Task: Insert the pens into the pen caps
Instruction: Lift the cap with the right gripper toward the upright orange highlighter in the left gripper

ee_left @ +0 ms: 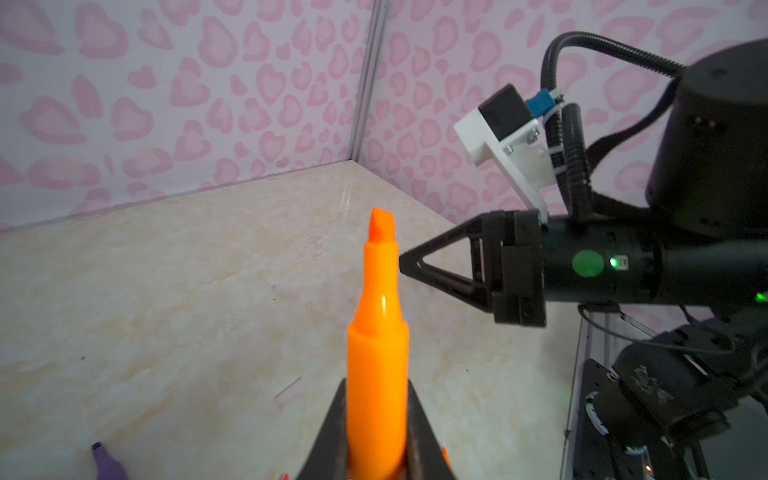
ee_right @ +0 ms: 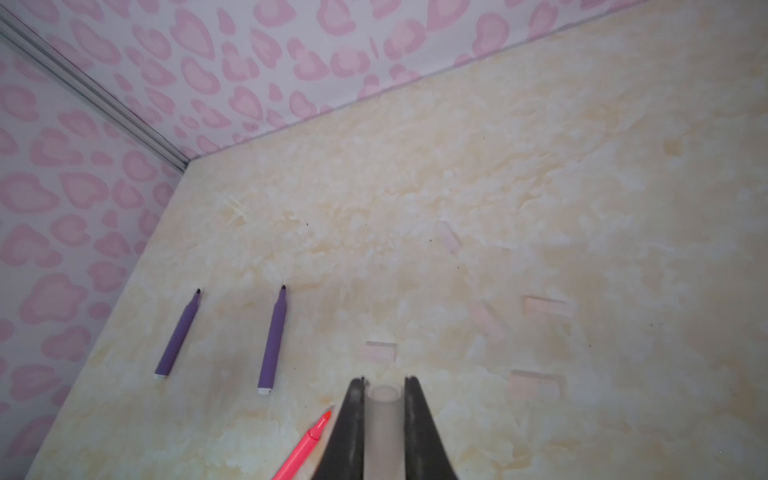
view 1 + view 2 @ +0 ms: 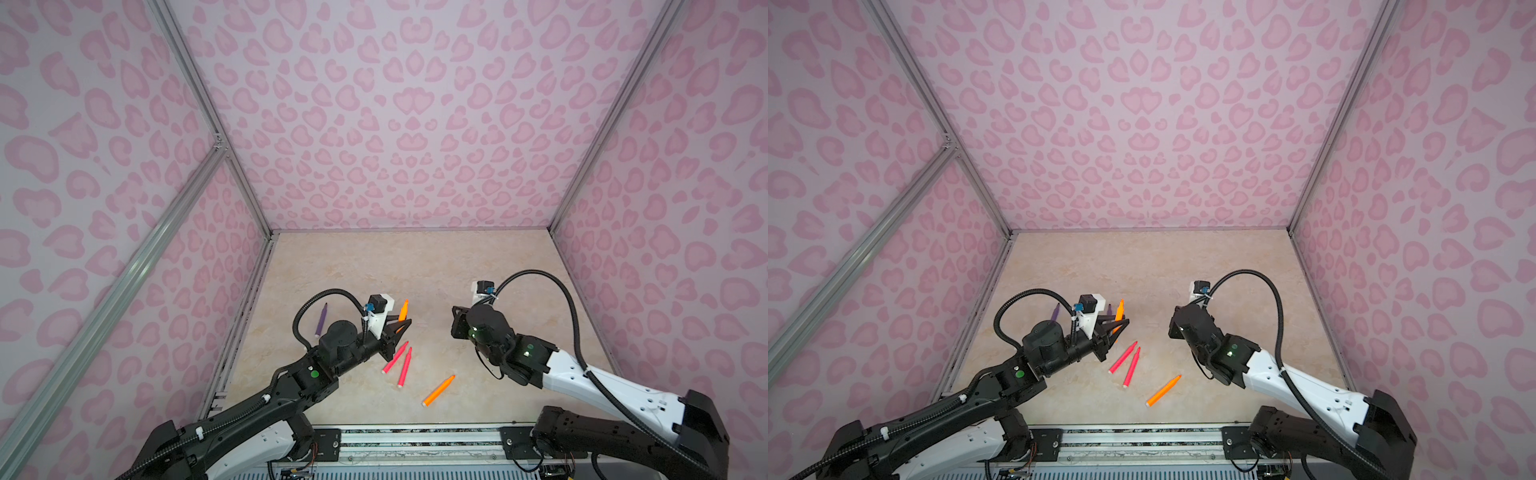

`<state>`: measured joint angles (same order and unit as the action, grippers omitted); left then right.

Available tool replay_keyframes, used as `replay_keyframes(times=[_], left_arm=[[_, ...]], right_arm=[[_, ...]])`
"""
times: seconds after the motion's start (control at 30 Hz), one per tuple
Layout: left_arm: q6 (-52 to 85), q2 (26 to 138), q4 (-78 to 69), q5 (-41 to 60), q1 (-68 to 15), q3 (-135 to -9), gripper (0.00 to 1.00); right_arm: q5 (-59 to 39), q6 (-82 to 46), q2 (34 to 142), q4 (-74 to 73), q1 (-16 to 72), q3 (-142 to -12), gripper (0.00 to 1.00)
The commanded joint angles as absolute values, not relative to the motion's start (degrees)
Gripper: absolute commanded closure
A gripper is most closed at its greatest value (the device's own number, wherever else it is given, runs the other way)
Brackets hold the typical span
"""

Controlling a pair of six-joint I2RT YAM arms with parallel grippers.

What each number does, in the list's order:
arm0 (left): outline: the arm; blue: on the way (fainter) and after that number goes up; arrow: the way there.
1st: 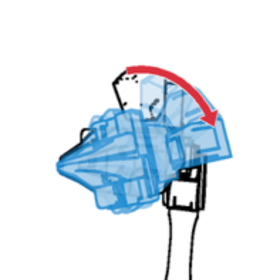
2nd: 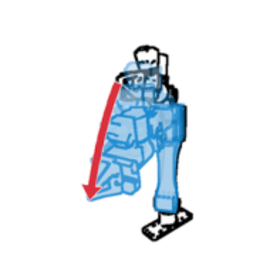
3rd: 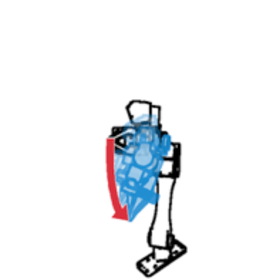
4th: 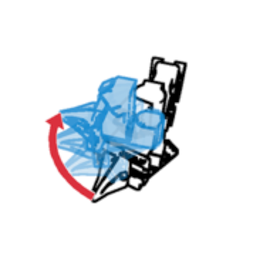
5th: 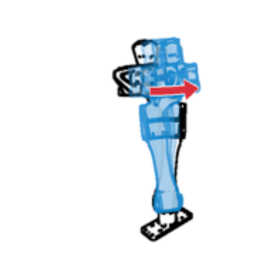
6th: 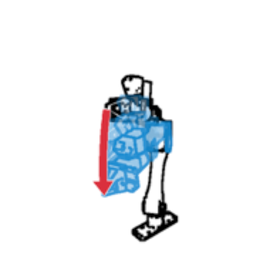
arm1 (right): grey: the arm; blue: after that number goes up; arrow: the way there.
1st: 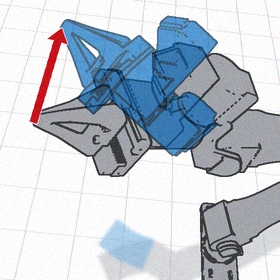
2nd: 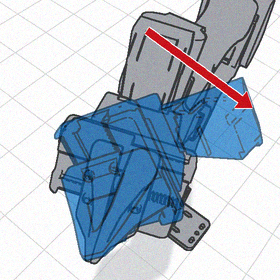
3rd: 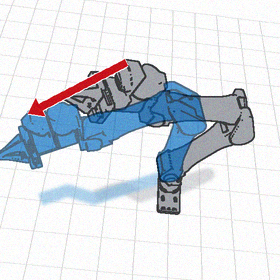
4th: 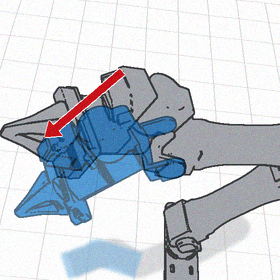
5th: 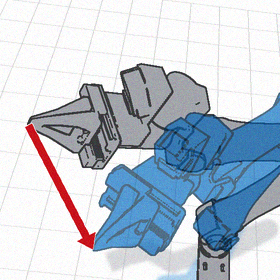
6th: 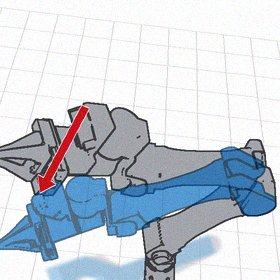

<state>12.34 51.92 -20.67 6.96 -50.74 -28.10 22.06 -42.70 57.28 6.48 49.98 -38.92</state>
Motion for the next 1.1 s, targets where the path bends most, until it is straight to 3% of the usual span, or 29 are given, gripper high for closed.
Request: replay_keyframes(times=[0.0,0.23,0.6,1.07], left_arm=[[9.58,52.42,-26.45,12.28,-52.6,-28.08,0.96],[7.96,55.25,-23.19,10.08,-55.16,-30.8,0.96],[10.41,67.42,-14.36,0.08,-55.37,-39.5,0.96],[10.46,66.37,-14.42,-0.66,-55.38,-38.88,0.96]], right_arm=[[21.46,-40.79,49.94,-4.38,49.93,-34.02,1.0],[13.7,-40.47,40.91,-17.64,50.01,-28.54,1.0],[9.73,-37.78,51.46,-23.18,52.81,-35.93,1.0],[14.71,-37.87,55.72,-26.02,52.75,-36.42,1.0]])
